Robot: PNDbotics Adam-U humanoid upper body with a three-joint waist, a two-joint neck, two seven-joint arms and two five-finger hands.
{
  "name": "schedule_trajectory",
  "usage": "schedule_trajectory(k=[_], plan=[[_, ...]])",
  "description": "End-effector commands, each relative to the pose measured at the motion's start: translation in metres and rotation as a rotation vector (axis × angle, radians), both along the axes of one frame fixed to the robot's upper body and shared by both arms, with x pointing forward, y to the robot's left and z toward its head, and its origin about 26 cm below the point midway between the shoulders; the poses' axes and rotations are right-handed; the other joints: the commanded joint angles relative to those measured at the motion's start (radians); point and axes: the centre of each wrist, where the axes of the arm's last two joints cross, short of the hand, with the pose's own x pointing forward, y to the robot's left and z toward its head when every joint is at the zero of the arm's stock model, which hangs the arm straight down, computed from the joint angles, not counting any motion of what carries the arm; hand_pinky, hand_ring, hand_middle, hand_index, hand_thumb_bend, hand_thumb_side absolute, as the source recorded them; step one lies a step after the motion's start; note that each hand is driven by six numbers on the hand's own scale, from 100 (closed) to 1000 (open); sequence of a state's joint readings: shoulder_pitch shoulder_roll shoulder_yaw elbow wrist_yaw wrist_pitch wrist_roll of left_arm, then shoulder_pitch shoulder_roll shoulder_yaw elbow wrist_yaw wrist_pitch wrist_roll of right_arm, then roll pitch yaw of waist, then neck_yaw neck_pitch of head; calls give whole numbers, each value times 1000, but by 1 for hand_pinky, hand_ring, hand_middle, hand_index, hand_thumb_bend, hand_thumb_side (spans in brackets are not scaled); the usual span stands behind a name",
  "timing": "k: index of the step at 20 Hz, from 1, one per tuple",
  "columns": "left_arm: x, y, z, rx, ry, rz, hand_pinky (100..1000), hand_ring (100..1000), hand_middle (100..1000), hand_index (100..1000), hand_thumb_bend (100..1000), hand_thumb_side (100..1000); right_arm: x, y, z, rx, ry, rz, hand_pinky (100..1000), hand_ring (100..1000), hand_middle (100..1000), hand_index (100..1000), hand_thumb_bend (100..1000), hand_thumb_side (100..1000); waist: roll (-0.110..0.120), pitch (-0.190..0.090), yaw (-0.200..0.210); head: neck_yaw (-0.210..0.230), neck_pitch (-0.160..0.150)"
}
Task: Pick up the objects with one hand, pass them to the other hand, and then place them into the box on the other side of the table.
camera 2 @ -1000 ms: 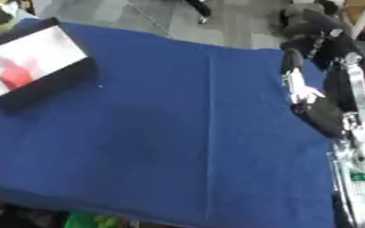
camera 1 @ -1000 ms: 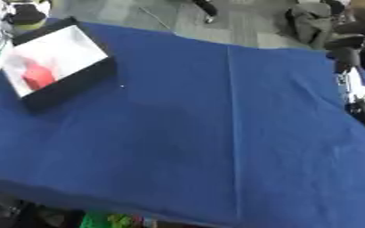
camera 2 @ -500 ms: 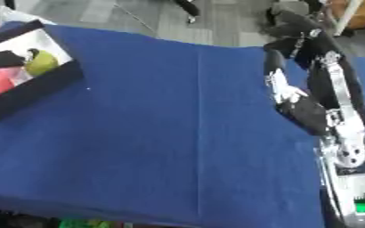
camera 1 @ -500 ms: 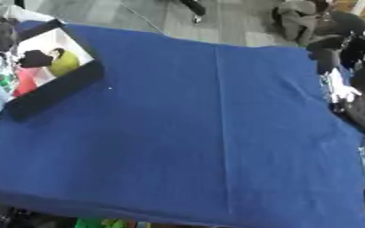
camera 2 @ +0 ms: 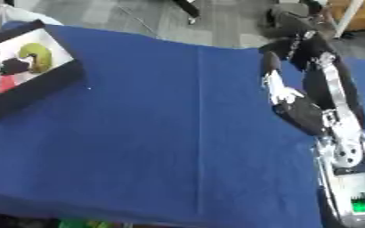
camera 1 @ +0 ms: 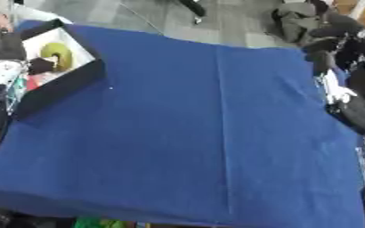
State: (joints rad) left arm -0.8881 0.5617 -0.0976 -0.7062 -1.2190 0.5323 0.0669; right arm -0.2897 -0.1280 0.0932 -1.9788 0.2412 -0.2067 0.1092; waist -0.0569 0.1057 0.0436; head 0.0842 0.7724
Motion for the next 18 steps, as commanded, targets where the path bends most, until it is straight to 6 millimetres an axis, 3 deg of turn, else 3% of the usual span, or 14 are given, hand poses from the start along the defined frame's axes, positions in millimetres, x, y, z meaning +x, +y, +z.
schedule_trajectory(k=[1, 4, 5, 7, 11, 13, 14, 16, 18], plan=[[-2, -5, 42, -45, -180, -64, 805, 816, 831, 921, 201, 958, -2, -5, 7, 0, -28, -7, 654, 693, 729, 892, 100, 470, 6, -19, 1, -7, -2], [-23, -31, 86, -178, -467, -267, 797, 797, 808, 907, 110, 935, -3, -17, 5, 18, -28, -66, 662, 727, 748, 901, 100, 470, 6, -24, 2, -20, -2], [-35, -42, 100, -227, -558, -358, 796, 795, 797, 896, 100, 843, -3, -23, 4, 30, -36, -98, 671, 750, 763, 908, 100, 470, 7, -28, 2, -27, -2], [-69, -65, 129, -325, -749, -594, 784, 787, 784, 887, 139, 762, -4, -45, 6, 61, -84, -192, 685, 777, 780, 916, 100, 470, 11, -34, 2, -43, -2], [-149, -100, 178, -451, -1059, -1064, 777, 783, 773, 855, 354, 535, -10, -97, 19, 135, -264, -389, 721, 820, 816, 926, 100, 499, 15, -50, 4, -79, -2], [-166, -107, 198, -466, -1174, -1273, 781, 794, 780, 842, 578, 307, -16, -122, 29, 150, -373, -456, 755, 852, 845, 931, 100, 529, 18, -62, 1, -91, -2], [-171, -109, 208, -471, -1227, -1388, 783, 797, 783, 841, 615, 278, -19, -134, 35, 157, -430, -486, 759, 855, 849, 931, 100, 537, 19, -68, -2, -95, -2], [-179, -112, 232, -480, -1328, -1624, 802, 821, 807, 846, 849, 158, -26, -154, 46, 161, -541, -524, 781, 876, 870, 931, 100, 372, 25, -80, -15, -103, -2], [-191, -114, 262, -467, -1450, -1851, 820, 847, 834, 851, 1000, 137, -33, -172, 60, 133, -657, -539, 805, 885, 890, 923, 100, 225, 31, -97, -33, -107, -2]])
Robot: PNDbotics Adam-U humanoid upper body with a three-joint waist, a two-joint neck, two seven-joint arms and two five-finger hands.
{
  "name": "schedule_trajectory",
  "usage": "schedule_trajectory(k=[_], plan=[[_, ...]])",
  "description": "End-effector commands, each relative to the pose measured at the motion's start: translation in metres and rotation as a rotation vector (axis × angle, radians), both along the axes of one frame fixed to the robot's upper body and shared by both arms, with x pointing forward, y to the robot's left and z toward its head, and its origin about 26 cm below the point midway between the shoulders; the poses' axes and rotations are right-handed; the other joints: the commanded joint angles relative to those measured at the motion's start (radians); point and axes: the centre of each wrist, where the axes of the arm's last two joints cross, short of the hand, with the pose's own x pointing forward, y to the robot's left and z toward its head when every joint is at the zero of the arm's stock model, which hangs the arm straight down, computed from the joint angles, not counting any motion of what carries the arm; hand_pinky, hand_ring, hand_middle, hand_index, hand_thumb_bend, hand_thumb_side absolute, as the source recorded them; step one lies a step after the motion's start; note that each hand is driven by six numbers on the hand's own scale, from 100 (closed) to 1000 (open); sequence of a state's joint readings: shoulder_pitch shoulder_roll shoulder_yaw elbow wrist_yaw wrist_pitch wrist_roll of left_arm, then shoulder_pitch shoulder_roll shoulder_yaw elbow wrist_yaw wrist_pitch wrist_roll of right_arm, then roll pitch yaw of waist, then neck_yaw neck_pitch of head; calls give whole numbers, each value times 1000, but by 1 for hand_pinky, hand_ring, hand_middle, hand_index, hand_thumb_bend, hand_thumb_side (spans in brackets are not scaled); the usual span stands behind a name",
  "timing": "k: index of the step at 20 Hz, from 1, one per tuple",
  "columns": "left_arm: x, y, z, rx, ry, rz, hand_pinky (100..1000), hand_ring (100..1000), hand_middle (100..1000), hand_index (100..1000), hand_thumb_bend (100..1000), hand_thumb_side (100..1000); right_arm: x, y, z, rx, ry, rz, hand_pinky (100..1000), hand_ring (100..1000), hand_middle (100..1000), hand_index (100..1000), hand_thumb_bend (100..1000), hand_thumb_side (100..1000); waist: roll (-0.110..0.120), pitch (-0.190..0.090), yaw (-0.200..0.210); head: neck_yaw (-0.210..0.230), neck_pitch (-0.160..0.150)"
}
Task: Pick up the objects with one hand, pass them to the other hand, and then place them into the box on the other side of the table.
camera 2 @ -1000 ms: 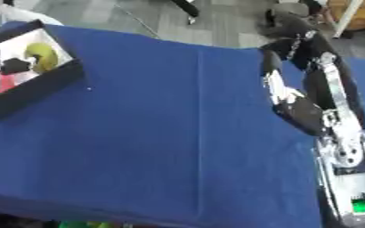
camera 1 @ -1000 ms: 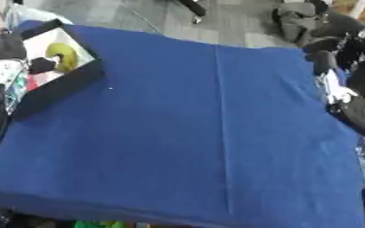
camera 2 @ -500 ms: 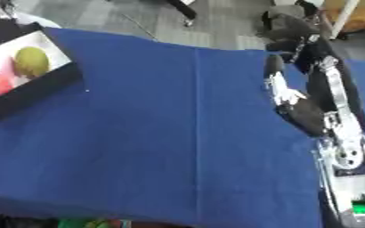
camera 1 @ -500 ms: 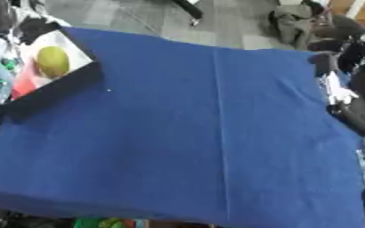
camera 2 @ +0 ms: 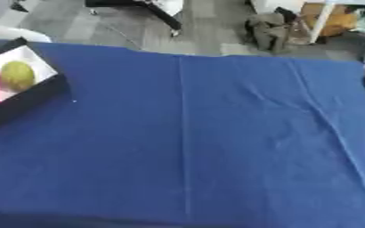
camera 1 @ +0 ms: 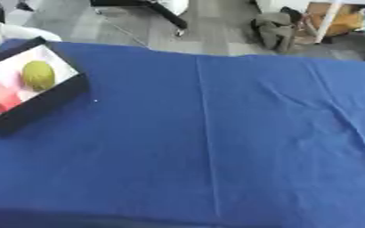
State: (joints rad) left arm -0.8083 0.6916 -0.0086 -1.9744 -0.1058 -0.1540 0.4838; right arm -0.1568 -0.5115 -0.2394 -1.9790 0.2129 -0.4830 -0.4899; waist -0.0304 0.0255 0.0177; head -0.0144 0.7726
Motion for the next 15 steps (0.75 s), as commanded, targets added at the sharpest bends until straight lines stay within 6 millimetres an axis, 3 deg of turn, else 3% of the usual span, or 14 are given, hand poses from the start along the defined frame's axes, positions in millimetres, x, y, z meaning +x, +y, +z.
schedule_trajectory(k=[1, 3, 5, 10, 12, 15], plan=[[-27, 2, 48, 7, -301, -247, 837, 865, 851, 851, 1000, 226, -13, -28, 39, -108, -208, -49, 823, 889, 898, 916, 225, 162, 7, -26, -18, -10, -3], [-45, 2, 79, -25, -492, -385, 852, 879, 861, 848, 1000, 342, -20, -41, 59, -180, -322, -60, 831, 893, 907, 909, 498, 102, 14, -45, -41, -11, -3], [-60, 2, 99, -69, -633, -493, 879, 894, 870, 848, 1000, 462, -27, -50, 81, -248, -437, -59, 837, 900, 926, 905, 747, 151, 19, -64, -63, -23, -3], [-73, -4, 117, -101, -765, -603, 930, 914, 883, 856, 1000, 628, -44, -63, 138, -448, -633, -8, 866, 927, 965, 902, 1000, 377, 23, -95, -93, -68, -3], [-77, -6, 122, -75, -796, -604, 944, 910, 888, 868, 1000, 688, -50, -63, 157, -518, -677, 18, 880, 939, 976, 905, 1000, 442, 24, -101, -98, -79, -3], [-83, -9, 127, -41, -830, -604, 947, 900, 885, 872, 1000, 738, -53, -58, 176, -577, -715, 34, 895, 949, 984, 902, 1000, 457, 24, -103, -97, -79, -3]])
